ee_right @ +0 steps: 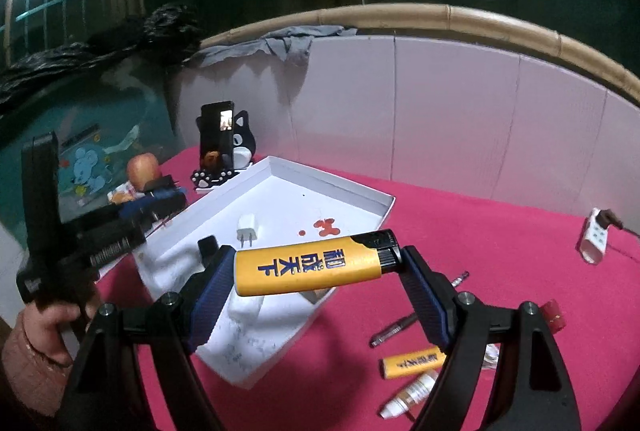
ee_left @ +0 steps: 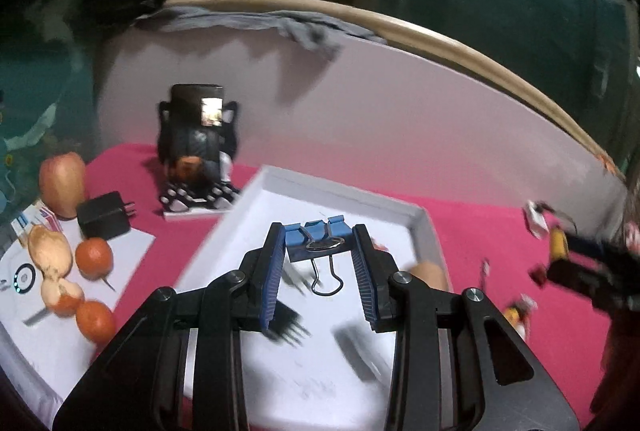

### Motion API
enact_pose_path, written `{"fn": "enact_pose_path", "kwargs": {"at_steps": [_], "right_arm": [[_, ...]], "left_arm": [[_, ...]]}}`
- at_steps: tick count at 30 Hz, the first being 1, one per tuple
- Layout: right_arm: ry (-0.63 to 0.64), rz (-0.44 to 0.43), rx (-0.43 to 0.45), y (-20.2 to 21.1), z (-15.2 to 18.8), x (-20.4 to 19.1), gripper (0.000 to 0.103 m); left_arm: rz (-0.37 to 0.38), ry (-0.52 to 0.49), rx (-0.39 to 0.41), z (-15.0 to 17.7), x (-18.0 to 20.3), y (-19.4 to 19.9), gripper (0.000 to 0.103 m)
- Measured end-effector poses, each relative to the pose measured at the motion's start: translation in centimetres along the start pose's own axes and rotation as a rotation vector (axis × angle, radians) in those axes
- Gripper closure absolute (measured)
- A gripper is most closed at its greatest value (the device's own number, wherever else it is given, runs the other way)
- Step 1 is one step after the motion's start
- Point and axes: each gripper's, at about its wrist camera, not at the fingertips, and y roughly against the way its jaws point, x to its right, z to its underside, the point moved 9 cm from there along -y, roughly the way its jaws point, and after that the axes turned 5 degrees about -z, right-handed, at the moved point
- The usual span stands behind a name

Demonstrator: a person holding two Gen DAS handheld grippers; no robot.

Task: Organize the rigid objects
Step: 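Release the binder clip and yellow lighter into the tray, opening both tools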

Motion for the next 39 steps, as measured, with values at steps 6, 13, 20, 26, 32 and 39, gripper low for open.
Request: {"fn": "enact_pose_path", "kwargs": {"at_steps": [6,13,20,26,32,39], "right_arm": [[-0.011,0.047,-0.039,-4.3,-0.3,0.0,0.021],[0.035,0.087,-0.102,-9.5,0.8,-1.1,0.021],[0.146,0.13,-0.122,-12.9,1.7,-2.8,0.02],[0.182,0.161,-0.11,-13.4,2.2,-2.8,0.019],[0.183,0.186,-0.03,-11.0,1.5,-3.0,0.0],[0.143,0.188,0.031,-7.2,1.3,-2.4,0.0]], "left_arm": [[-0.051,0.066,-0.047,-1.9,-2.2,-4.5,0.07],[-0.023,0.063,-0.091,-0.4,-1.2,-7.7,0.07],[-0.044,0.039,-0.088,0.1,-1.2,-7.7,0.07],[-0.066,0.008,-0.086,0.4,-0.9,-7.8,0.07],[-0.063,-0.02,-0.077,0.4,-0.4,-7.6,0.02],[-0.076,-0.031,-0.061,0.5,-0.3,-7.4,0.0]]}}
